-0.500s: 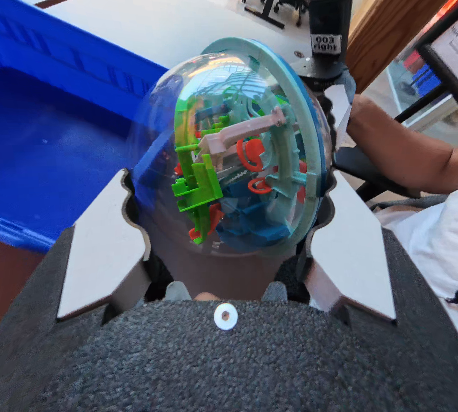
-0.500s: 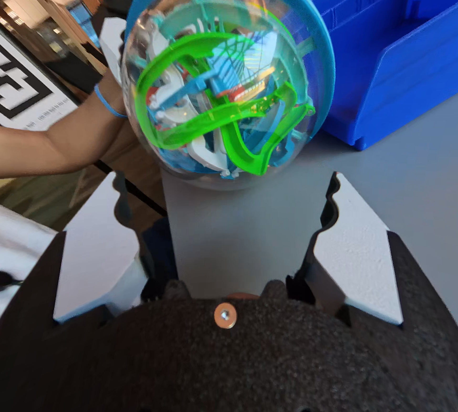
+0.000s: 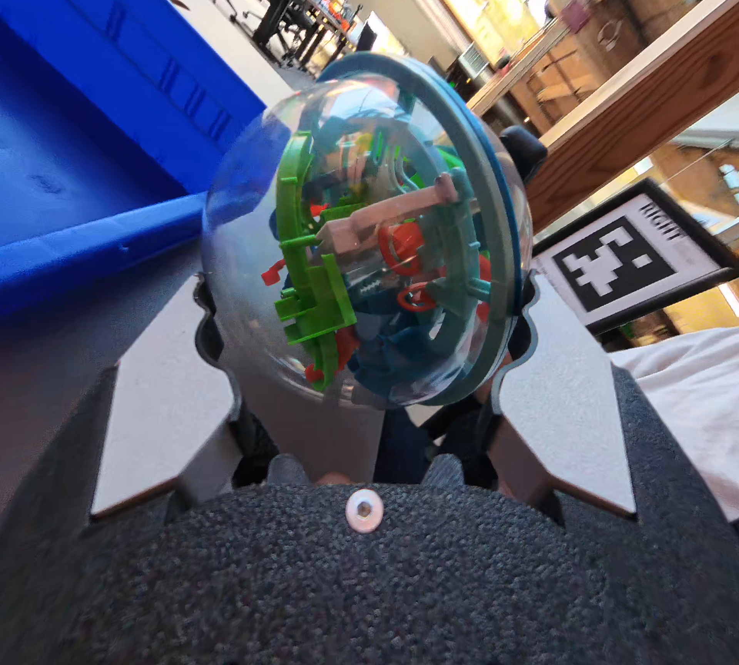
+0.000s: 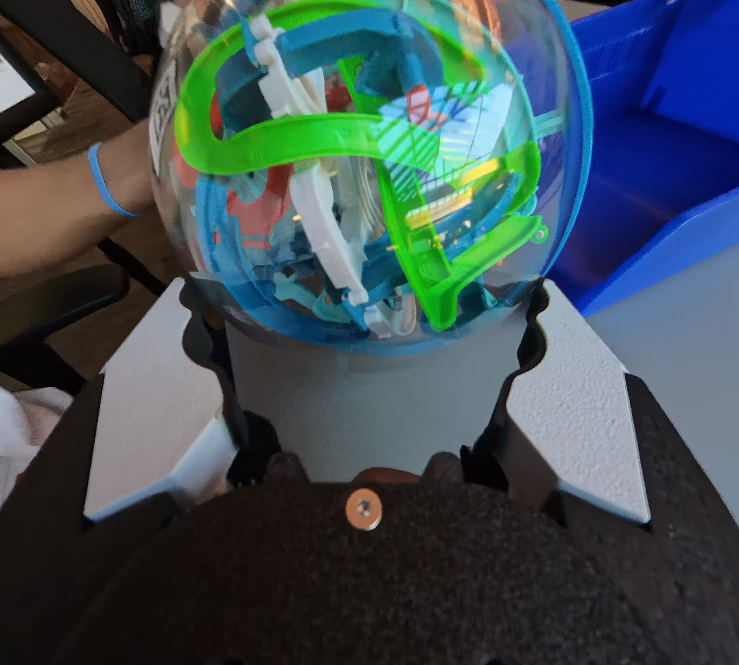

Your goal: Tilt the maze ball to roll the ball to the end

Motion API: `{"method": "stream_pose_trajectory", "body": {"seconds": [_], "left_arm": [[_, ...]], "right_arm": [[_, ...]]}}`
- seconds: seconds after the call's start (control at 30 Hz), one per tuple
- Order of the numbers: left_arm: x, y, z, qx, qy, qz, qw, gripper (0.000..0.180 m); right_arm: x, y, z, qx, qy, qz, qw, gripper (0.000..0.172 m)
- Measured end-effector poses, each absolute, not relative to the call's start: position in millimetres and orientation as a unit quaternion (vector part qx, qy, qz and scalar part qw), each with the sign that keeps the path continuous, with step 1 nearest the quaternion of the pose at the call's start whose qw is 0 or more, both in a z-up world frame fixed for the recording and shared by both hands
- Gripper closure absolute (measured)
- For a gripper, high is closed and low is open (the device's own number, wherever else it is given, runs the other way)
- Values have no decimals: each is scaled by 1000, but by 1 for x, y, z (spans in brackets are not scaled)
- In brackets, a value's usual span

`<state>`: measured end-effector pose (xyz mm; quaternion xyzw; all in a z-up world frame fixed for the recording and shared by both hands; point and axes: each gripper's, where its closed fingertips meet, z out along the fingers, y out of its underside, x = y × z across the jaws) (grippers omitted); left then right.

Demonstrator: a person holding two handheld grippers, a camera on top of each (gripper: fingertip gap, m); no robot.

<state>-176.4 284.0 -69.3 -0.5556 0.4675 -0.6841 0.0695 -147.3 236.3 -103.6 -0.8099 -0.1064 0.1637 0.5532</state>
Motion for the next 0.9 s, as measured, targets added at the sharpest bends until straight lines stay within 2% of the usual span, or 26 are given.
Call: {"method": "stream_pose_trajectory", "body": {"seconds": [0.03, 0.3, 0.53, 0.9], "left_arm": [[-177, 281, -67, -550, 451, -700, 59, 35], [-175, 261, -46, -506, 339, -793, -14, 36], [-176, 257, -35, -491, 296, -817, -52, 36], [-185, 261, -24, -473, 279, -834, -58, 35]], "right_arm": [[-147, 233, -96, -812, -107, 160, 551, 18], [-142, 215, -44, -821, -103, 142, 543, 17], [-144, 213, -23, -829, -85, 135, 536, 17], [-154, 217, -7, -832, -84, 123, 535, 18]]}}
